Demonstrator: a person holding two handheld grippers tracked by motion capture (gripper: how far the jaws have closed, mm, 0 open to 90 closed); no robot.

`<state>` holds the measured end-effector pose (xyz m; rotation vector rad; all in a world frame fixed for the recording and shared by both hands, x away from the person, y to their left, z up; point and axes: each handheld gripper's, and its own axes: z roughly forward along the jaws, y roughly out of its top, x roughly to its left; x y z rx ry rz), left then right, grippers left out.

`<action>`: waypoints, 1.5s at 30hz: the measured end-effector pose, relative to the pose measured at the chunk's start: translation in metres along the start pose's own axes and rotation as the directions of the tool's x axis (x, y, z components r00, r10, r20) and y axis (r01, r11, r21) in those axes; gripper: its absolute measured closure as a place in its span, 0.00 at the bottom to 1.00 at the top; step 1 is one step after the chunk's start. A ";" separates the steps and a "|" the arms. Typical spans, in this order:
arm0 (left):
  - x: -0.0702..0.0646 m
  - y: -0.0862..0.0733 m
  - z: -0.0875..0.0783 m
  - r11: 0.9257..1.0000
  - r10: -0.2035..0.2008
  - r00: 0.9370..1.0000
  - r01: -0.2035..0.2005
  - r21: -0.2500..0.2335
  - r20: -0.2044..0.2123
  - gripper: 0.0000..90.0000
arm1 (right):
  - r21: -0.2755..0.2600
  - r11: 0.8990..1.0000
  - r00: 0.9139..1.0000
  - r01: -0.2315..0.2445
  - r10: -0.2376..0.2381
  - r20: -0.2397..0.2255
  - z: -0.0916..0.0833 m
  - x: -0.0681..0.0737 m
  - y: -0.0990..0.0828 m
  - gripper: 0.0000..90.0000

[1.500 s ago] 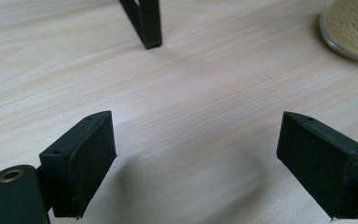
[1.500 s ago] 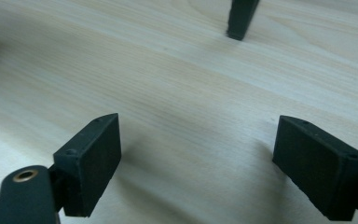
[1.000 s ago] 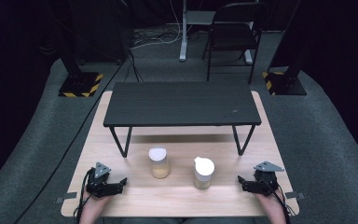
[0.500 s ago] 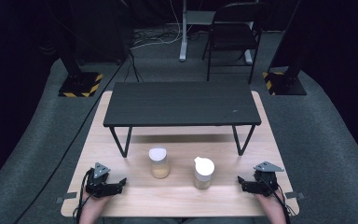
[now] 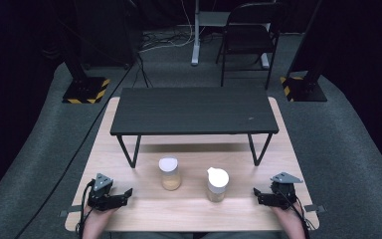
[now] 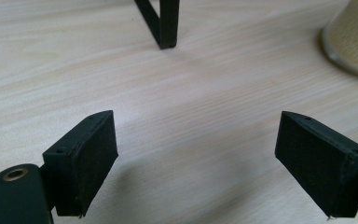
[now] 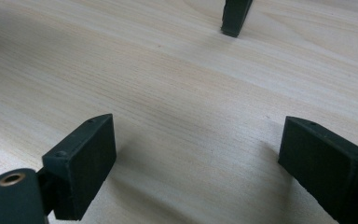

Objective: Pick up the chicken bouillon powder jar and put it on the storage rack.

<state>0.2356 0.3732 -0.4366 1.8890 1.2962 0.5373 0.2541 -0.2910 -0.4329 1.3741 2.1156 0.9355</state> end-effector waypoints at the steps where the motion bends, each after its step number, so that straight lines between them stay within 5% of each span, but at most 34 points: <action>1: -0.001 0.000 -0.002 1.000 0.000 1.000 0.000 -0.009 0.001 0.14 | 0.000 1.000 1.000 -0.001 0.001 0.000 0.000 0.000 0.000 0.11; 19: -0.014 0.008 -0.028 0.994 0.053 0.998 -0.051 -0.092 0.017 0.14 | -0.002 1.000 1.000 -0.001 0.001 0.002 0.001 0.000 0.000 0.11; 45: -0.034 0.029 -0.041 0.984 0.111 0.990 -0.097 -0.150 0.091 0.14 | -0.003 1.000 1.000 -0.001 0.001 0.000 0.001 0.000 -0.001 0.10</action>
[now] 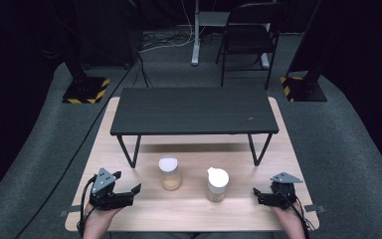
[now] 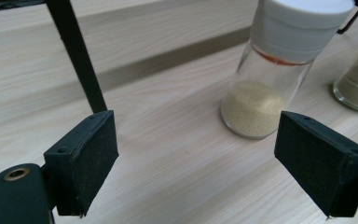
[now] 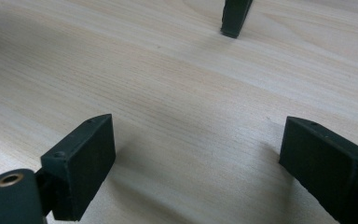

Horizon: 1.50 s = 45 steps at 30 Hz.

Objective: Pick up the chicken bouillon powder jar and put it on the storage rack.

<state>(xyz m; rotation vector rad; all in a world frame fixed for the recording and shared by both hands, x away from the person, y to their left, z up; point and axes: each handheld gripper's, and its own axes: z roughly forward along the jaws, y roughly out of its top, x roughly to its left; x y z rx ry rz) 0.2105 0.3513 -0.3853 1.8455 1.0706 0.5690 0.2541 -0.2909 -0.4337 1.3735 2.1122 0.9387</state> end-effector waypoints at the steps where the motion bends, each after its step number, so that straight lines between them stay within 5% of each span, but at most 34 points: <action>1: -0.001 0.001 0.000 1.000 0.003 1.000 -0.003 -0.004 0.003 0.14 | 0.000 1.000 1.000 0.000 0.000 0.000 0.000 0.000 0.000 0.10; 21: -0.020 0.030 0.016 0.998 0.066 0.995 -0.067 0.004 0.071 0.14 | 0.000 1.000 1.000 0.002 -0.002 -0.001 0.000 0.000 0.000 0.10; 45: -0.030 0.049 0.052 0.996 0.088 0.990 -0.091 0.020 0.114 0.15 | 0.001 1.000 1.000 0.004 -0.004 -0.003 0.000 -0.001 0.000 0.10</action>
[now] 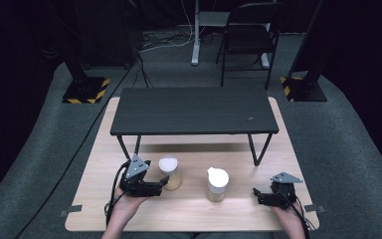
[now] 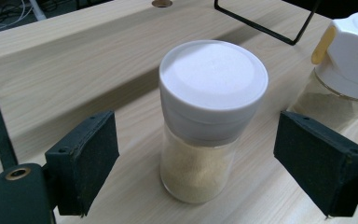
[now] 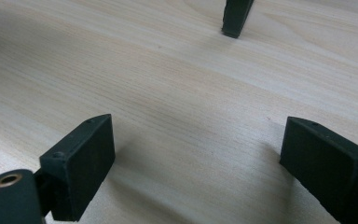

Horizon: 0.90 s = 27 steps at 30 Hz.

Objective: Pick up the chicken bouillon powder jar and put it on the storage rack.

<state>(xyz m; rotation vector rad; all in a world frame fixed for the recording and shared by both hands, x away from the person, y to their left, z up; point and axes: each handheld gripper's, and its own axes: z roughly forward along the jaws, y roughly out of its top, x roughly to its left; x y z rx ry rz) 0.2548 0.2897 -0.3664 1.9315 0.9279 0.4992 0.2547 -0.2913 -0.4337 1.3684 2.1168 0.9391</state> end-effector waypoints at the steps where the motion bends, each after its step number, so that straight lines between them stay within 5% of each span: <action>1: 0.000 0.001 0.002 1.000 0.002 1.000 -0.002 0.002 0.001 0.15 | 0.000 1.000 1.000 0.000 0.000 0.000 0.000 0.000 0.000 0.10; 27: -0.005 0.003 0.046 1.000 0.026 1.000 -0.026 0.003 0.013 0.30 | 0.001 1.000 1.000 0.002 -0.002 -0.002 0.000 0.000 0.000 0.10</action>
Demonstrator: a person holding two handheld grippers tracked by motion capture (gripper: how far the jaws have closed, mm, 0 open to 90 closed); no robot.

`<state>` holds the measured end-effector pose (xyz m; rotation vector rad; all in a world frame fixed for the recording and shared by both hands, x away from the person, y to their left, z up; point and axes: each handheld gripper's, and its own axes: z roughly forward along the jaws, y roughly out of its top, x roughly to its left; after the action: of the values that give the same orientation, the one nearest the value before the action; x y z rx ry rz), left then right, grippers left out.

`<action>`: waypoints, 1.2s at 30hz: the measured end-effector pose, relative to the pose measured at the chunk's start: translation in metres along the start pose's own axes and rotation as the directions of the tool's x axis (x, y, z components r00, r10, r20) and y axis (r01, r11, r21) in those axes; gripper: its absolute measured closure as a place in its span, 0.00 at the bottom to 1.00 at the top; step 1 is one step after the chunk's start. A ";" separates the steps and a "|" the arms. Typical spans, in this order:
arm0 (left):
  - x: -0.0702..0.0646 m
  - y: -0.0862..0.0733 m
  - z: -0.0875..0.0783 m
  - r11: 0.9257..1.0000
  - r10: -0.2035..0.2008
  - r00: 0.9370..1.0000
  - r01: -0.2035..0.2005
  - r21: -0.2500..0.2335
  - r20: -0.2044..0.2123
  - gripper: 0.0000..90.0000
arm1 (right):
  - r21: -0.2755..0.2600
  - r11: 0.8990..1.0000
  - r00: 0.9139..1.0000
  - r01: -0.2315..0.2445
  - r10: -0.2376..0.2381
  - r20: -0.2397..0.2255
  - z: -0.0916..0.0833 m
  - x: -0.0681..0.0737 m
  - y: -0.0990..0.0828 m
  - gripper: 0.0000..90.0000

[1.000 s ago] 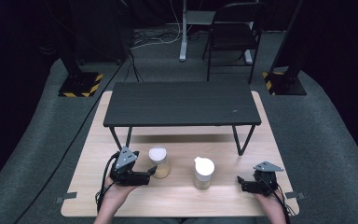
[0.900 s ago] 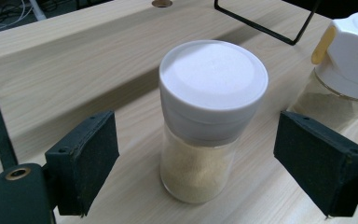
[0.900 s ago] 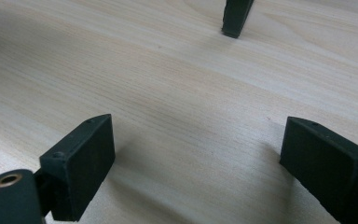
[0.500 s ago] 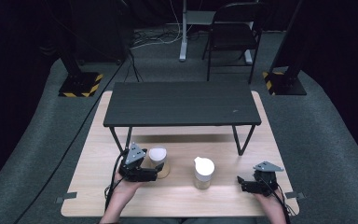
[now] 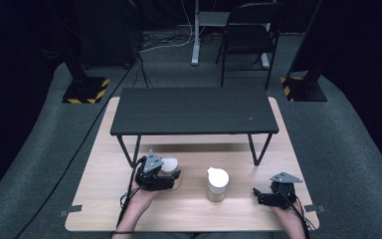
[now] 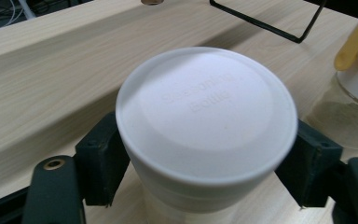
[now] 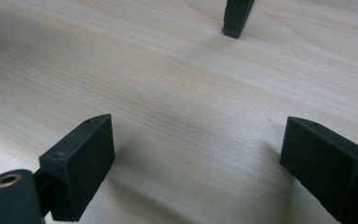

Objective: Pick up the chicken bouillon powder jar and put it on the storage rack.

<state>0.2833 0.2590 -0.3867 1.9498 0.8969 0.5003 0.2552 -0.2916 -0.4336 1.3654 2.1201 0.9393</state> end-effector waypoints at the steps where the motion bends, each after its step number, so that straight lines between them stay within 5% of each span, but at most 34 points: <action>1: 0.001 -0.001 0.001 1.000 -0.004 1.000 0.004 -0.002 0.002 0.34 | 0.000 1.000 1.000 0.000 0.000 0.000 0.000 0.000 0.000 0.10; 19: 0.003 0.001 -0.001 1.000 -0.016 1.000 0.015 0.004 0.013 0.37 | 0.000 1.000 1.000 0.001 -0.001 -0.002 0.000 0.000 0.000 0.10; 36: 0.003 0.013 -0.033 0.999 -0.009 1.000 0.010 -0.048 0.028 0.37 | 0.000 1.000 1.000 0.001 -0.001 -0.001 0.000 0.000 0.000 0.10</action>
<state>0.2693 0.2759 -0.3594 1.9034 0.8686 0.4843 0.2556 -0.2916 -0.4336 1.3638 2.1217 0.9397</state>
